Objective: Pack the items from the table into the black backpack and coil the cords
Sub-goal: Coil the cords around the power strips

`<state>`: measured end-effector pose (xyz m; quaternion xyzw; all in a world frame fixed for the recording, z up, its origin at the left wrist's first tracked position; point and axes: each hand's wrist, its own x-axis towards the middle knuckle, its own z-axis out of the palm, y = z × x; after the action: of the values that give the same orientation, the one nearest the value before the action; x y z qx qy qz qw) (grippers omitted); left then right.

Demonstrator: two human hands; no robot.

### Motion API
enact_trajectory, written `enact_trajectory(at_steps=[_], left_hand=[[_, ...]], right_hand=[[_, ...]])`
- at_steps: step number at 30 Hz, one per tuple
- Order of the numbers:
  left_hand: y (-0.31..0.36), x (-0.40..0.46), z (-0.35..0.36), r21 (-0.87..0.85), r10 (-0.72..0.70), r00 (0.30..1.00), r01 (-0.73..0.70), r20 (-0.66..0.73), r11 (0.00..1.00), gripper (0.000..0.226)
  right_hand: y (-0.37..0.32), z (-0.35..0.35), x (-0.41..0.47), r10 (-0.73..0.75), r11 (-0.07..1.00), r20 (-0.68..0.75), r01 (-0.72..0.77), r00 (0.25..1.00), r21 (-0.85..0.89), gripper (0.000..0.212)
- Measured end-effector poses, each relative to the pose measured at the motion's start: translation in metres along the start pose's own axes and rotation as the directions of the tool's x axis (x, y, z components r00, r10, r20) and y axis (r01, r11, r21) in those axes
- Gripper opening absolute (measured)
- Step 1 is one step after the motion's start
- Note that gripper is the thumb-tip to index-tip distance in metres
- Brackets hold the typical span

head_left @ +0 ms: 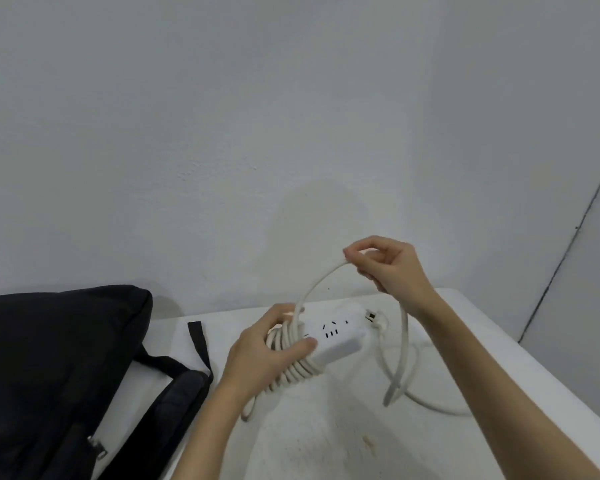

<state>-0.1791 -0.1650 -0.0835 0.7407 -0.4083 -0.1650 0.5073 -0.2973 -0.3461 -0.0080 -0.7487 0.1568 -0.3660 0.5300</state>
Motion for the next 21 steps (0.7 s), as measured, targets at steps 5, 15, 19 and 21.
enact_trajectory(at_steps=[5, 15, 19, 21], left_hand=[[0.022, -0.002, -0.003, -0.375, 0.085, 0.995, -0.062, 0.046, 0.925, 0.054], [-0.003, 0.012, -0.013, -0.589, -0.315, 0.857, 0.017, -0.407, 0.808, 0.028], [-0.014, 0.012, -0.028, -0.557, -0.361, 0.752, -0.011, -0.552, 0.83, 0.028], [-0.018, 0.011, -0.037, -0.497, -0.347, 0.696, -0.016, -0.628, 0.868, 0.022]], right_hand=[[0.067, 0.023, -0.003, 0.078, 0.987, -0.024, -0.081, 0.997, -0.139, 0.018], [0.058, 0.059, -0.042, 0.522, 0.852, 0.336, -0.493, 0.784, -0.173, 0.023], [0.05, 0.042, -0.053, 0.582, 0.692, 0.524, -0.717, 0.622, 0.083, 0.022], [0.041, 0.041, -0.061, 0.551, 0.706, 0.526, -0.698, 0.648, 0.12, 0.019]])
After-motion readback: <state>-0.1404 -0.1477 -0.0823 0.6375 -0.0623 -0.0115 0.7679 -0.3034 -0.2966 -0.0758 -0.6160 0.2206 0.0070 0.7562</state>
